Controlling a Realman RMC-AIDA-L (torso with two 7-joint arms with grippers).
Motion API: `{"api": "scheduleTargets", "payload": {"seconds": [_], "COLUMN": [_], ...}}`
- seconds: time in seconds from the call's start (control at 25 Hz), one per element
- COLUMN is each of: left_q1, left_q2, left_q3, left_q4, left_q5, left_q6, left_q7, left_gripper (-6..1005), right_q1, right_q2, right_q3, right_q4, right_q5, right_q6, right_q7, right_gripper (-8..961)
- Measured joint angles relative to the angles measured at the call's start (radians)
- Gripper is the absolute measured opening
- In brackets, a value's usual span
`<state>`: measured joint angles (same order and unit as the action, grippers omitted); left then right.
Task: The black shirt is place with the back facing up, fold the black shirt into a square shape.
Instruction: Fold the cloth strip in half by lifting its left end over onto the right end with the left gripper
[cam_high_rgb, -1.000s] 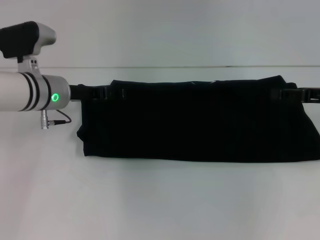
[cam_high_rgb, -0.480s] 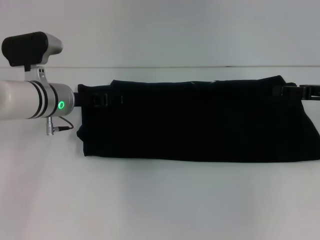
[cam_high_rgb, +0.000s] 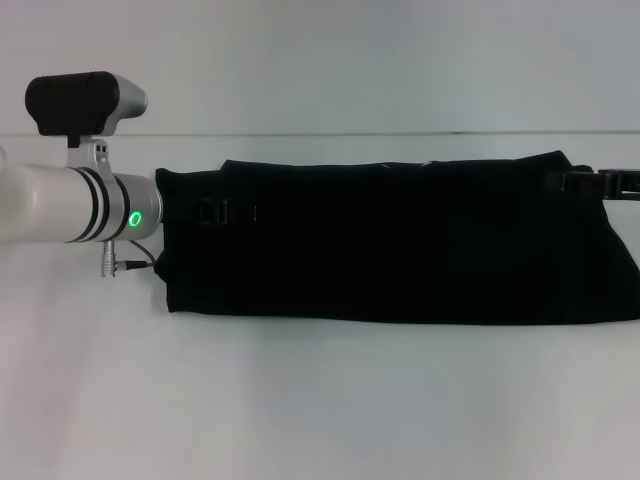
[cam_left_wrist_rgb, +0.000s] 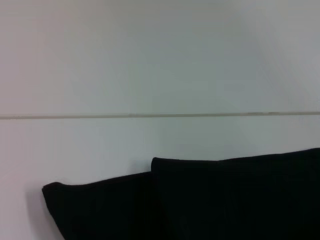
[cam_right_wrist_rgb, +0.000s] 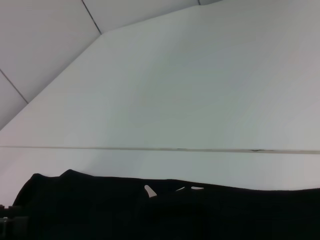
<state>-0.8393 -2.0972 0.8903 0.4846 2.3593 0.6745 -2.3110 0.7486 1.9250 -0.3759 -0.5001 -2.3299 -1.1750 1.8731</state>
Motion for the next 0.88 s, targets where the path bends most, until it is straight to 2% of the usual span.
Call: {"api": "scheduleTargets", "payload": {"seconds": [0.16,0.4,0.6,0.88], "left_q1": [0.001,0.007,0.002,0.000], "left_q2": [0.000,0.002,0.005,0.005], "left_q3": [0.001,0.002,0.003,0.003], "left_q4": [0.004,0.013,0.012,0.013], "left_q5": [0.000,0.002,0.015,0.023], "left_q6": [0.000,-0.002,-0.001,-0.005], "left_q7": [0.005,0.018,0.019,0.019], "left_gripper": [949,797,566,312], "right_q1": [0.000,0.000,0.000,0.000], "right_q2": [0.000,0.000,0.000,0.000], "right_q3": [0.000,0.000,0.002,0.003], "right_q4": [0.000,0.000,0.000,-0.001], "right_q5": [0.000,0.000,0.000,0.000], "right_q6": [0.000,0.000,0.000,0.000], "right_q7": [0.000,0.000,0.000,0.000], "right_gripper": [583,579,579,579]}}
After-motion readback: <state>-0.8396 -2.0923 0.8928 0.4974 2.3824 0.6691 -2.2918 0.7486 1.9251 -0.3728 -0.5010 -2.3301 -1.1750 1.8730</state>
